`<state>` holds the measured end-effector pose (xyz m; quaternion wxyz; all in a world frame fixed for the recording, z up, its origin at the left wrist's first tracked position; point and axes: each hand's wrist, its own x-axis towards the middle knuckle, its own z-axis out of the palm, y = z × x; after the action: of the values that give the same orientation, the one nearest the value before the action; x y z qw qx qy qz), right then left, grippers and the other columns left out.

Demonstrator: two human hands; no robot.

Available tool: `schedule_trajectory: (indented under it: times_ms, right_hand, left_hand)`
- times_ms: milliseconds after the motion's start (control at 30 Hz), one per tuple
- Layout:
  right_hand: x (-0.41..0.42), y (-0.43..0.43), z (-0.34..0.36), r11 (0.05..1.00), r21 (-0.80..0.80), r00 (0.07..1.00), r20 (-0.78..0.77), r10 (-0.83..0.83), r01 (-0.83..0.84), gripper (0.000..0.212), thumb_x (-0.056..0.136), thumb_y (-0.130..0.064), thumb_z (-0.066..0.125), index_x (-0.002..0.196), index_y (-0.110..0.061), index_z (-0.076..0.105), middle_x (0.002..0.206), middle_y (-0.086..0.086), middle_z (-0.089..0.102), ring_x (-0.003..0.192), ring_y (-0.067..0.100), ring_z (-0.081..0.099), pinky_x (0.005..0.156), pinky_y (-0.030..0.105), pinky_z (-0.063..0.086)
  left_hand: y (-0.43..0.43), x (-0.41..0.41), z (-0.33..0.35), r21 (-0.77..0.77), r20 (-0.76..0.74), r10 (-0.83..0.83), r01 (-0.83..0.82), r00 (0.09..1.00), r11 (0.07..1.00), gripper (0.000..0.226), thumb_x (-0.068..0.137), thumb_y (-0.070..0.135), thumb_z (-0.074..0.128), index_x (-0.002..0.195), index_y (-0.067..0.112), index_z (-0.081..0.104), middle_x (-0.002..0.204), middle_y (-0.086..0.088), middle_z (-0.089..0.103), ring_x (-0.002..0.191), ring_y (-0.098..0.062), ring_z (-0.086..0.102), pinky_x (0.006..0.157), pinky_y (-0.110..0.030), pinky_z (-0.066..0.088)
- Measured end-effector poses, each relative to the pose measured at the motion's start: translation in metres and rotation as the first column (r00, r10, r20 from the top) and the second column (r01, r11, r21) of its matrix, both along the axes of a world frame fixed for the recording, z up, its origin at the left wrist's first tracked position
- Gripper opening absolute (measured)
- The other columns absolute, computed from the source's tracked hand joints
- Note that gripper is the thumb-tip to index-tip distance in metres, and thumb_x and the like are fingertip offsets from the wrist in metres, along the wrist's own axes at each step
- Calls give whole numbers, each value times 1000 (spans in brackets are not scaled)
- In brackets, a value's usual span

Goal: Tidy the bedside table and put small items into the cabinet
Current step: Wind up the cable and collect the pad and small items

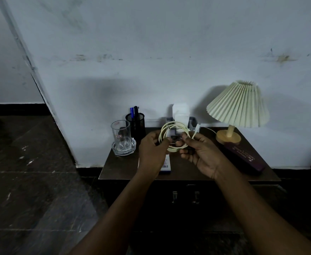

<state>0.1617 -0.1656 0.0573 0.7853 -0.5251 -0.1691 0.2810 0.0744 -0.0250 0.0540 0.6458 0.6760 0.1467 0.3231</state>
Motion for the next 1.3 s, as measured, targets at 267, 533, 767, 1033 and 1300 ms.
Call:
schedule_trajectory:
  times_ms: [267,533,767,1033,1300]
  right_hand:
    - [-11,12,-5,891,-253,842,495,-216,378,19,106,-48,48,112,-46,66,83,-22,73,64,-5,63,52,11,45]
    - [-14,10,0,759,-162,608,711,-353,630,39,105,-45,52,82,-18,66,69,2,68,65,19,67,63,45,55]
    - [-11,14,-1,821,-154,680,653,-334,551,25,106,-38,55,89,-30,72,82,-1,75,79,14,73,73,38,57]
    - [-7,10,-4,769,-226,663,679,-316,598,32,106,-38,55,82,-20,67,73,-1,69,68,12,66,59,27,45]
    - [-11,10,-8,689,-341,593,790,-159,640,20,106,-20,53,101,-13,72,84,4,71,73,18,66,58,11,44]
  left_hand:
    - [-12,2,0,-33,-123,-199,197,972,980,46,96,3,50,119,40,61,99,-7,75,86,-30,73,67,-39,63]
    - [-16,-1,-2,94,-150,-193,208,970,974,34,97,16,53,121,39,58,83,-3,75,50,-28,67,45,-37,52]
    - [-17,2,-6,-55,-53,-233,230,971,972,18,96,15,67,112,19,62,76,-6,72,49,-21,62,41,-28,47]
    - [-15,4,-7,312,-169,-125,173,978,934,24,106,30,53,112,19,73,98,-11,67,72,-11,65,60,-27,50]
    - [-17,2,-8,746,140,162,-211,977,631,38,100,33,62,137,37,63,126,-4,52,121,-25,50,99,-39,43]
